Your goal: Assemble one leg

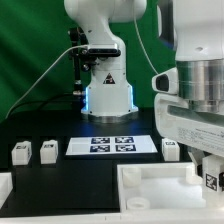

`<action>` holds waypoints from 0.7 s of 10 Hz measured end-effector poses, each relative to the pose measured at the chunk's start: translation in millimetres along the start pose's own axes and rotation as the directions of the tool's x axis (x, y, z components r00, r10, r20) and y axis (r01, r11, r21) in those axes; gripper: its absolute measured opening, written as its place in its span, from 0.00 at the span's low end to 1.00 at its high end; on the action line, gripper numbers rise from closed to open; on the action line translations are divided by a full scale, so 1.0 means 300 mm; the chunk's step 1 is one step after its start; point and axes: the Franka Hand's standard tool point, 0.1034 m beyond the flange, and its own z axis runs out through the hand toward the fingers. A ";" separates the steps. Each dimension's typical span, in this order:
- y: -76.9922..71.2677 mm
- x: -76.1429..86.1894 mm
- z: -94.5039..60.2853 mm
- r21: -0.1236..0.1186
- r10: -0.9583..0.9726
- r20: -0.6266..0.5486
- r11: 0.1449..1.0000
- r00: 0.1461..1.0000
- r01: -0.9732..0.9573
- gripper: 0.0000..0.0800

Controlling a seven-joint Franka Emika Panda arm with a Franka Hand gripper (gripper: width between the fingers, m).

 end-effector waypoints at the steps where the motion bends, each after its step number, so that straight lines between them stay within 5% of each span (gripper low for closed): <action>1: 0.003 -0.003 0.001 -0.007 0.177 0.001 0.984 0.984 -0.177 0.37; 5: 0.009 -0.013 -0.002 -0.006 0.628 -0.009 0.778 0.778 -0.628 0.37; 7: 0.010 -0.019 0.000 -0.007 0.618 -0.003 0.786 0.786 -0.618 0.46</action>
Offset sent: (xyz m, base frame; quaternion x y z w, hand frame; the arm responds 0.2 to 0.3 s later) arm -0.0042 0.0024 -0.0049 -0.0058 0.0173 0.2967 0.9548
